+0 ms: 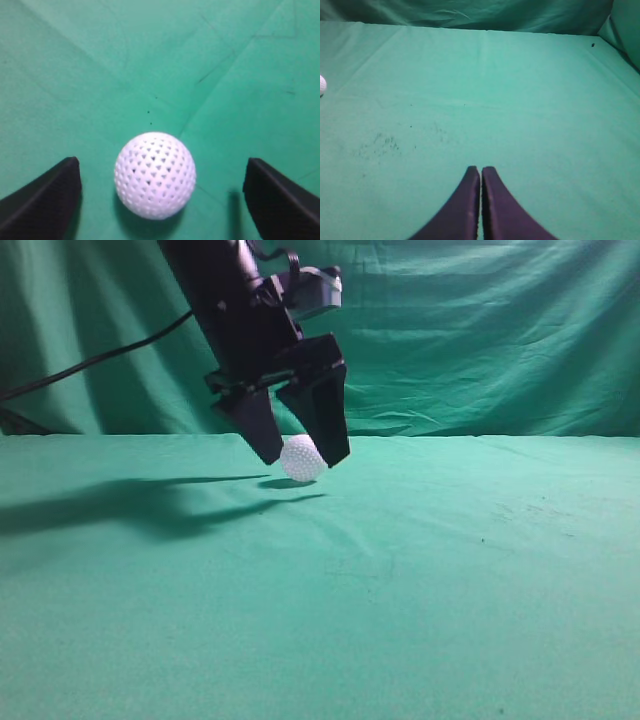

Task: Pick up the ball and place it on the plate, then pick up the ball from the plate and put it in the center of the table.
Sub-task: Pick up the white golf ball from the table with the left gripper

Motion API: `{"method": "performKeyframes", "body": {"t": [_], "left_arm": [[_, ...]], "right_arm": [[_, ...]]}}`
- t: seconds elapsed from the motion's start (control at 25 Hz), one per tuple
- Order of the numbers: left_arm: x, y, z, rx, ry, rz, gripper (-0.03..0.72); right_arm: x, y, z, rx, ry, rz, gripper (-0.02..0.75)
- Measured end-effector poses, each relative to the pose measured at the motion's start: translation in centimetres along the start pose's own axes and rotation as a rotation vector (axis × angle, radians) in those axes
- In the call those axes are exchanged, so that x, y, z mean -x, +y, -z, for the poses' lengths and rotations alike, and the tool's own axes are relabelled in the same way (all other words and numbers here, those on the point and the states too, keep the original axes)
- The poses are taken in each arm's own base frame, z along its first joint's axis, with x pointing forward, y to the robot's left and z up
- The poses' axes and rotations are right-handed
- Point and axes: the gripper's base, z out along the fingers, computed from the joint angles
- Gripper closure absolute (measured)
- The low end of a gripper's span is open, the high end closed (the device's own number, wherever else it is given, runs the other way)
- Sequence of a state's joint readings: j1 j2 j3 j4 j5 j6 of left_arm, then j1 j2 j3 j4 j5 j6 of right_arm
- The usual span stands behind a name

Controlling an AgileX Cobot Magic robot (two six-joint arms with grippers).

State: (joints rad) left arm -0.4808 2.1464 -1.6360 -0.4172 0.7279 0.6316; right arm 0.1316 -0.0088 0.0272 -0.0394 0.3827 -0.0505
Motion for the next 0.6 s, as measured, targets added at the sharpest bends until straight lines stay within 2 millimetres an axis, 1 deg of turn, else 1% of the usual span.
{"method": "performKeyframes", "body": {"t": [0.12,0.16,0.2,0.28,0.32,0.4,0.52,0.6], "left_arm": [[-0.04,0.22,-0.7,0.0,0.009,-0.001,0.046],[-0.12,0.32,-0.96,0.004,0.014,-0.005,0.087],[-0.04,0.42,-1.05,0.009,0.015,-0.01,0.104],[-0.09,0.51,-1.19,0.015,0.019,-0.018,0.099],[-0.12,0.56,-1.18,0.02,0.022,-0.024,0.161],[-0.16,0.62,-1.18,0.026,0.027,-0.034,0.229],[-0.22,0.7,-1.2,0.034,0.034,-0.045,0.372],[-0.2,0.69,-1.17,0.033,0.035,-0.046,0.371]], "right_arm": [[0.0,0.0,0.0,0.0,0.0,0.0,0.738],[0.0,0.0,0.0,0.0,0.0,0.0,0.738],[0.0,0.0,0.0,0.0,0.0,0.0,0.738],[0.0,0.0,0.0,0.0,0.0,0.0,0.738],[0.0,0.0,0.0,0.0,0.0,0.0,0.738],[0.0,0.0,0.0,0.0,0.0,0.0,0.738],[0.0,0.0,0.0,0.0,0.0,0.0,0.738],[0.0,0.0,0.0,0.0,0.0,0.0,0.738]]}}
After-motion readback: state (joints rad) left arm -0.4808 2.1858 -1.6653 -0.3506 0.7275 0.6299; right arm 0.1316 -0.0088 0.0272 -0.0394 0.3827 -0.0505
